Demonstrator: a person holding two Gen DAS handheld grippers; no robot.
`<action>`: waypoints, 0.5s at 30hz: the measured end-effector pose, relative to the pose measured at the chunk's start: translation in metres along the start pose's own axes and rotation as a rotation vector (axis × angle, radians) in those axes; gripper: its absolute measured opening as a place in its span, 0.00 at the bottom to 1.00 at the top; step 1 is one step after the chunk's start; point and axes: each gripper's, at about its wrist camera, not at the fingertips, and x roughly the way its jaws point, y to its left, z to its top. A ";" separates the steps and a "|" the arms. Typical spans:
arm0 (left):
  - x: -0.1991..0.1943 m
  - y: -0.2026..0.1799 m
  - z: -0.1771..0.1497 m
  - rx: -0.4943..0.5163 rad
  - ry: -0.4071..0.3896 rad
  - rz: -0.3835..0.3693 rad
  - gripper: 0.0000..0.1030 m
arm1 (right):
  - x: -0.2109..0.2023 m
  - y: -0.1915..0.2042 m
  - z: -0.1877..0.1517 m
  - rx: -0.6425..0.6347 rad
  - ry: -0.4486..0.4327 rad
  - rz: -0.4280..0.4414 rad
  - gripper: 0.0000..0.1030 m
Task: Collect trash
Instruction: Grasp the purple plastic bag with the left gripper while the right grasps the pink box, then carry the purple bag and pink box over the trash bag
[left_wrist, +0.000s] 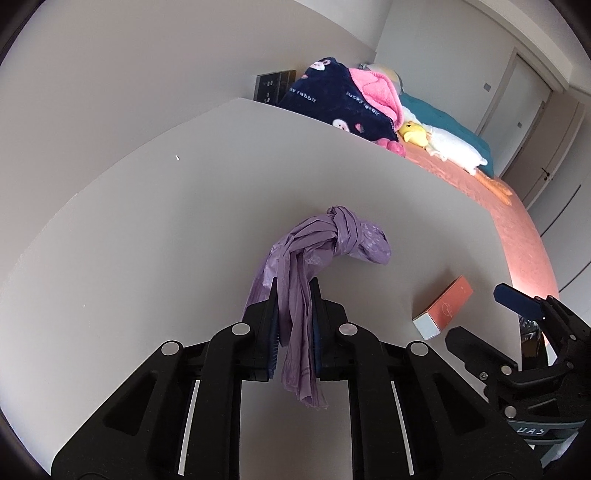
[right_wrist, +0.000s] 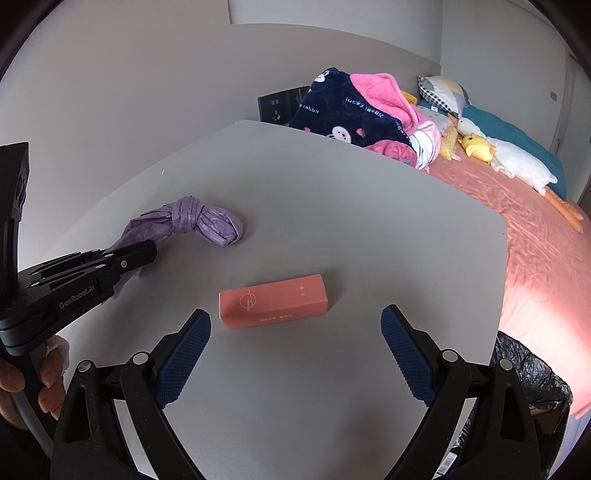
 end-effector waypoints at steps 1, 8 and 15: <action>0.000 0.000 0.001 -0.001 -0.003 0.002 0.12 | 0.003 0.002 0.001 -0.004 0.004 -0.003 0.91; -0.014 0.006 0.003 -0.027 -0.070 0.008 0.12 | 0.015 0.007 0.003 -0.026 0.024 -0.029 0.89; -0.021 0.006 0.007 -0.034 -0.100 -0.019 0.12 | 0.009 0.006 -0.003 -0.032 0.016 -0.051 0.64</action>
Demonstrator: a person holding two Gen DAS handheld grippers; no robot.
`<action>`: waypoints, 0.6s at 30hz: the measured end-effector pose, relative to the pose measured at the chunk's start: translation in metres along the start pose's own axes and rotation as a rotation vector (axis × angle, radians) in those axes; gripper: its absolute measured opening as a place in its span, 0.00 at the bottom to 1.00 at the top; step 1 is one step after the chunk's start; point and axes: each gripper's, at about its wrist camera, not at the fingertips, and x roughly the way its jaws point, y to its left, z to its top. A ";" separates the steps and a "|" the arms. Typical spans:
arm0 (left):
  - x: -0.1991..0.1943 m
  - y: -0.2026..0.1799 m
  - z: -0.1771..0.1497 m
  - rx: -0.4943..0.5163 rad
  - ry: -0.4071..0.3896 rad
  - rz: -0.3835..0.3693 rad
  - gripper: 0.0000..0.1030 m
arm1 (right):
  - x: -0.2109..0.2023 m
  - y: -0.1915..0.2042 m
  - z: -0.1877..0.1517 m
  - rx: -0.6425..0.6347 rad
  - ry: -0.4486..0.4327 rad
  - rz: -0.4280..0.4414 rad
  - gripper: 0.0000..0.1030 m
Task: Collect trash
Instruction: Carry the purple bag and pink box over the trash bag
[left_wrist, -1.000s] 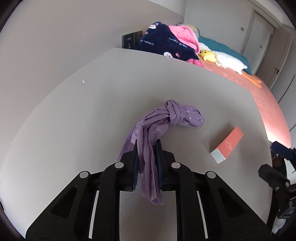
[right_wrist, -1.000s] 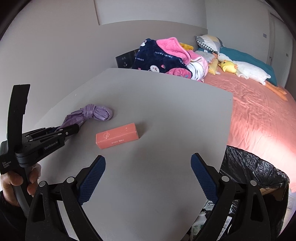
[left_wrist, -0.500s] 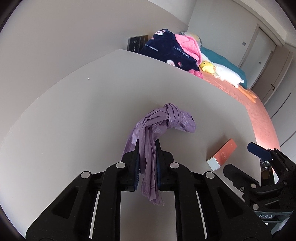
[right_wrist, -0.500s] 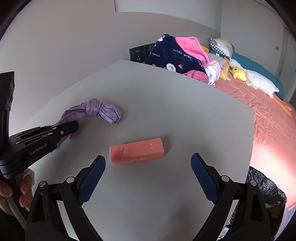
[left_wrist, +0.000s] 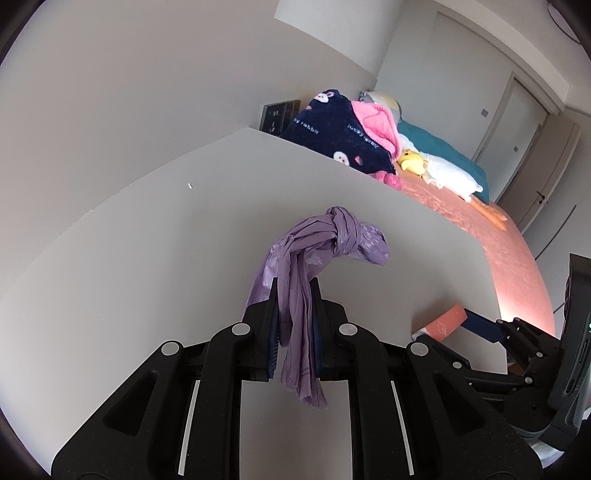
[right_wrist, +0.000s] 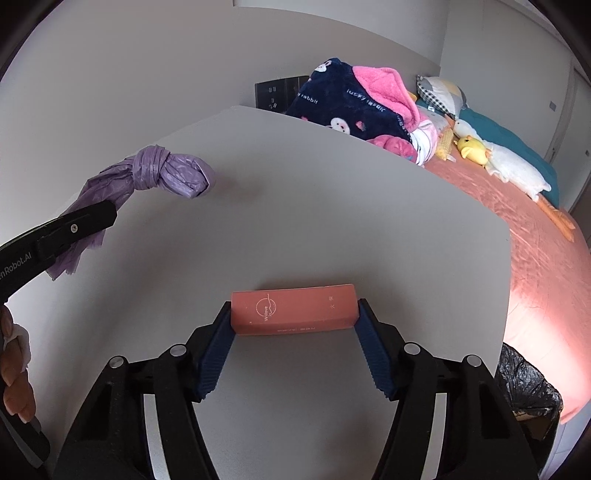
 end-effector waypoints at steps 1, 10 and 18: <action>0.000 -0.001 0.000 0.001 0.002 -0.001 0.12 | -0.001 -0.001 -0.001 0.004 0.000 0.008 0.64; 0.000 -0.011 0.000 0.018 0.002 -0.004 0.12 | -0.022 -0.014 -0.006 0.028 -0.019 0.032 0.64; -0.006 -0.034 -0.008 0.036 0.009 -0.024 0.12 | -0.044 -0.033 -0.017 0.066 -0.040 0.041 0.64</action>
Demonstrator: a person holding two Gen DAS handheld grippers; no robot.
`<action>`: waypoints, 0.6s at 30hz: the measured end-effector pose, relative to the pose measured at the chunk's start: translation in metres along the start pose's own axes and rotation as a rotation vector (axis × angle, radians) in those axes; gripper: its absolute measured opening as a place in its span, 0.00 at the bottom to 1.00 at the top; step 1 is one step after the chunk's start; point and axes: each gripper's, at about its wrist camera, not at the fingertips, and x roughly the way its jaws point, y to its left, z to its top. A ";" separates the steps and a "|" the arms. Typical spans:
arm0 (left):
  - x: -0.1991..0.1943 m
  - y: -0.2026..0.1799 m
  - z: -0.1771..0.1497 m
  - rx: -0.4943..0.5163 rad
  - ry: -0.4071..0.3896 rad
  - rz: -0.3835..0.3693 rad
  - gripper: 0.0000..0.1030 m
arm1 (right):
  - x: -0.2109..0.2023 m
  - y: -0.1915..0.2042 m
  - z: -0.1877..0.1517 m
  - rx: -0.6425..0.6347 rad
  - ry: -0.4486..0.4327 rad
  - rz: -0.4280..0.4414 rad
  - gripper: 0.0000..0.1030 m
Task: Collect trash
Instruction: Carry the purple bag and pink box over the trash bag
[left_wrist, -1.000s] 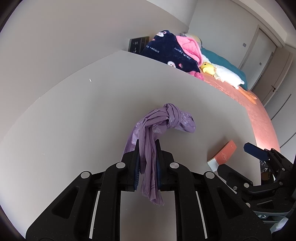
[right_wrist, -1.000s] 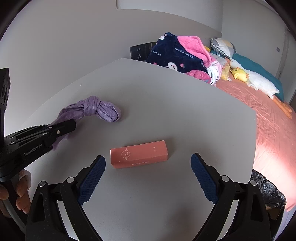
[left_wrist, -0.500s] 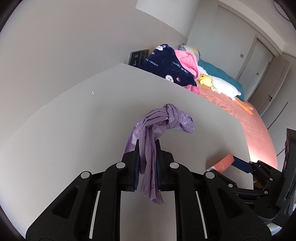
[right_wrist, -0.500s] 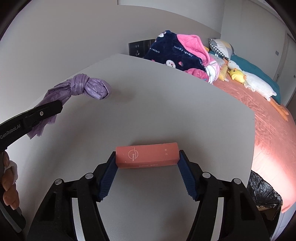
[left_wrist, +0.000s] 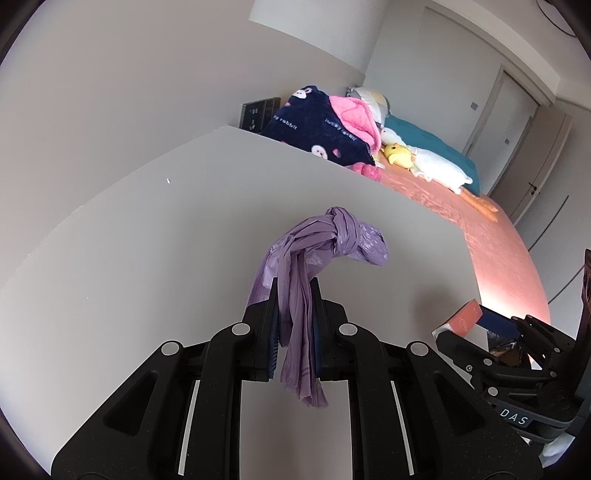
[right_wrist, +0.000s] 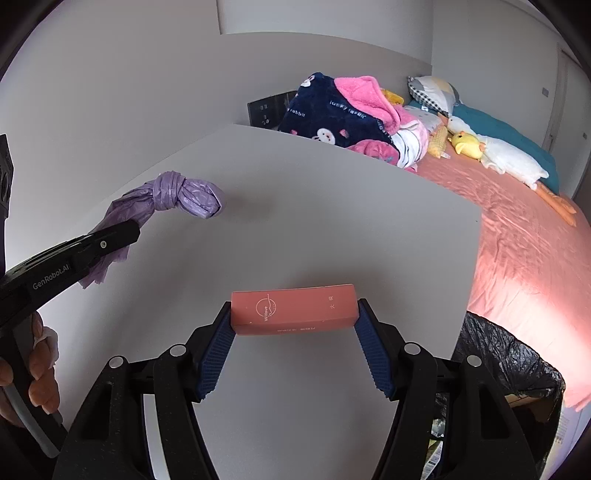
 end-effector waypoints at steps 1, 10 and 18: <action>-0.001 -0.005 -0.002 0.007 0.001 -0.003 0.12 | -0.003 -0.002 -0.001 0.003 -0.002 -0.002 0.64; -0.013 -0.041 -0.011 0.049 0.002 -0.041 0.12 | -0.034 -0.020 -0.015 0.022 -0.034 -0.013 0.64; -0.021 -0.070 -0.021 0.092 0.011 -0.070 0.12 | -0.059 -0.032 -0.030 0.041 -0.055 -0.020 0.64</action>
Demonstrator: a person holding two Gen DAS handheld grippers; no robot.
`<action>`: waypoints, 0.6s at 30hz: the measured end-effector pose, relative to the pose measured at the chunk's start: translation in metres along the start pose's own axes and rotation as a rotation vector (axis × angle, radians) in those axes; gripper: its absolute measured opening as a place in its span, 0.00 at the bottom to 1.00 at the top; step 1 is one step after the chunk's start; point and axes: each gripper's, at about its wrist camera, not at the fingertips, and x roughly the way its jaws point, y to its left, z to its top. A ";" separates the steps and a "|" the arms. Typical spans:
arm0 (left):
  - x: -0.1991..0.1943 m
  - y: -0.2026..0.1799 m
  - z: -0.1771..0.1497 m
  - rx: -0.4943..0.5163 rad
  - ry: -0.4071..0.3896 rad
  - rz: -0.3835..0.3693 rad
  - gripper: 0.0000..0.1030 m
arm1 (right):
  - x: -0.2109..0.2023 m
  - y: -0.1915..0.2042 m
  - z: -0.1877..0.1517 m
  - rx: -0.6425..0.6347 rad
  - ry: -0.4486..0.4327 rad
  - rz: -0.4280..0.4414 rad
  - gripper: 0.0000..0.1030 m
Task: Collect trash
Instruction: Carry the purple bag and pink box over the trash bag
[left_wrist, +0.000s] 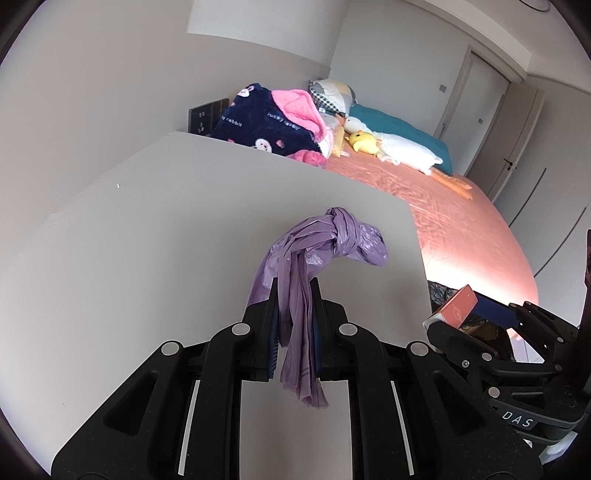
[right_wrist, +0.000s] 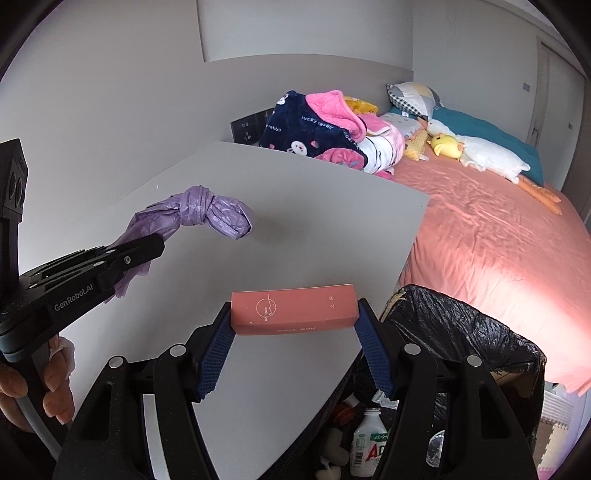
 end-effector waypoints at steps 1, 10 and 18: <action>-0.001 -0.003 -0.001 0.003 0.000 -0.003 0.12 | -0.003 -0.001 -0.001 0.003 -0.002 -0.001 0.64; -0.008 -0.027 -0.007 0.042 0.005 -0.030 0.12 | -0.028 -0.013 -0.012 0.026 -0.029 -0.013 0.64; -0.015 -0.049 -0.014 0.075 0.010 -0.046 0.12 | -0.044 -0.027 -0.021 0.059 -0.046 -0.032 0.64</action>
